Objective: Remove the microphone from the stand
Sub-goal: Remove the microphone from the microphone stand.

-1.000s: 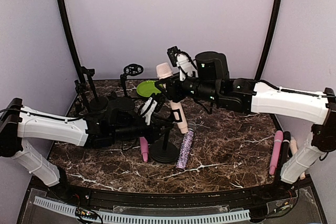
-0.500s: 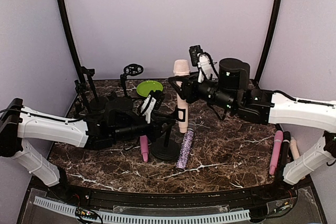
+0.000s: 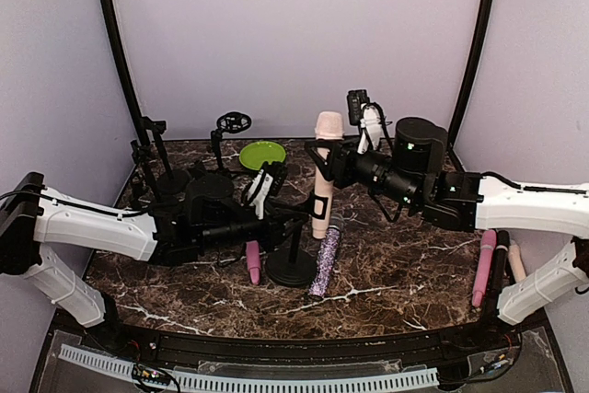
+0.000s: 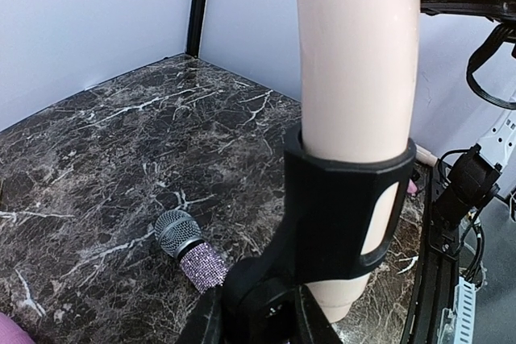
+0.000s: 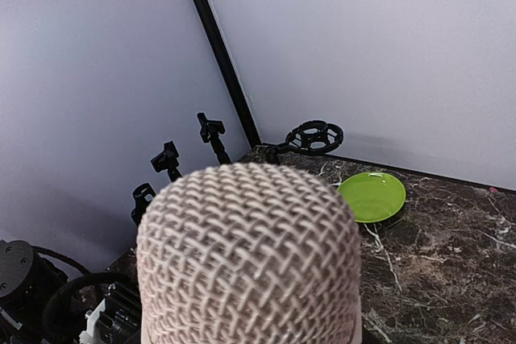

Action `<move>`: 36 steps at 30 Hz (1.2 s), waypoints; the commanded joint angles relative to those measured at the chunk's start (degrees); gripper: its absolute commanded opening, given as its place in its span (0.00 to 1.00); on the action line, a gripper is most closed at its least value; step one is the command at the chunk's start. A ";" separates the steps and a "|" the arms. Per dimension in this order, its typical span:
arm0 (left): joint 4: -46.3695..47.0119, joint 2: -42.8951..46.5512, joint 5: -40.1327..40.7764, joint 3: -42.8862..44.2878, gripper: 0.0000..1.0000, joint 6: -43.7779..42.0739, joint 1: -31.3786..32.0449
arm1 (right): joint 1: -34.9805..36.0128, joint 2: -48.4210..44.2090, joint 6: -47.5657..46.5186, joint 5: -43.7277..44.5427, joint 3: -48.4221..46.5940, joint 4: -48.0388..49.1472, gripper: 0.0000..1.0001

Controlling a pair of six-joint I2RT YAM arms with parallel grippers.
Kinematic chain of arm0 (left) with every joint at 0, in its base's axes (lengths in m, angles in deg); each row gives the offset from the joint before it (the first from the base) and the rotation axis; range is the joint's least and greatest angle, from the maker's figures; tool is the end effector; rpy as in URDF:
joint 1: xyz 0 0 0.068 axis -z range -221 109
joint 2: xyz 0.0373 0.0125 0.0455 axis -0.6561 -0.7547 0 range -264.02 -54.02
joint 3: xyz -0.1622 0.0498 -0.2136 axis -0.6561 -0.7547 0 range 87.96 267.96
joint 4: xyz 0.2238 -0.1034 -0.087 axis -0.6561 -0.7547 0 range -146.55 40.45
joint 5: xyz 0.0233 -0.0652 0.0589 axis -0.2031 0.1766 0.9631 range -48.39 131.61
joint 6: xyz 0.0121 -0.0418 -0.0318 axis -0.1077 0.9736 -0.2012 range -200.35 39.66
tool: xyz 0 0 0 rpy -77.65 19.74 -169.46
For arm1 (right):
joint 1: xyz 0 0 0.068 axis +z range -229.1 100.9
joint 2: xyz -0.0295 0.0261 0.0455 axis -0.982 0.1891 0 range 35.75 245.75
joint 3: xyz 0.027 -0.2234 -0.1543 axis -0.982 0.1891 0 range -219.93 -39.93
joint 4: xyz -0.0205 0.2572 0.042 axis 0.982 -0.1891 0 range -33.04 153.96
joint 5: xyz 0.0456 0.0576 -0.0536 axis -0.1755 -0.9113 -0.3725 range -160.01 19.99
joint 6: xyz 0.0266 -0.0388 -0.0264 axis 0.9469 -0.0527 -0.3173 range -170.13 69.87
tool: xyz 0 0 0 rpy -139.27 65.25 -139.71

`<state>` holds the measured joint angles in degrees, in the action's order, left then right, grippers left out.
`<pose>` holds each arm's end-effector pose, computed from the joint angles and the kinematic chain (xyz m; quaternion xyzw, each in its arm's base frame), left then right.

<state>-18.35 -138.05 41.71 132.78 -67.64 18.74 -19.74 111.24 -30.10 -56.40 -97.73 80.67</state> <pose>0.1657 -0.2839 0.2524 0.3007 0.6923 -0.3872 0.5296 0.1672 0.2660 0.3500 -0.1600 0.6947 0.3796 0.5896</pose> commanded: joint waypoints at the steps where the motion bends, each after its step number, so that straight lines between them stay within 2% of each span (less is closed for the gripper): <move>1: 4.85 1.50 -1.71 -0.37 0.10 1.37 -0.33 | -0.47 -1.74 0.31 -0.33 -0.77 4.04 0.02; 5: 3.77 1.57 -3.05 -0.92 0.25 0.85 -0.29 | -0.51 -1.70 -0.90 -3.70 -1.48 4.02 0.02; 10: 2.09 2.33 -6.52 -1.29 0.45 -1.17 -0.33 | -0.62 -1.87 -5.56 -6.70 -5.21 -1.37 0.02; 17: 0.52 2.77 -8.99 -1.79 0.60 -3.01 -0.29 | -2.89 -3.01 -5.40 -14.61 -7.30 -3.80 0.02; 24: 1.27 -0.34 -15.95 0.83 0.64 -4.29 -0.31 | -5.21 -3.87 -1.62 -20.83 -5.99 -0.76 0.02; 30: 1.21 -2.13 -15.88 1.95 0.65 -4.39 -0.24 | -6.41 -5.05 0.52 -24.06 -4.50 1.92 0.02; 36: 2.58 -2.56 -14.93 2.37 0.59 -4.27 -0.31 | -6.87 -5.30 2.18 -26.23 -3.64 3.55 0.02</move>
<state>-17.89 -140.50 27.20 133.24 -71.15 18.59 -26.11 108.15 -31.37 -79.59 -101.25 74.68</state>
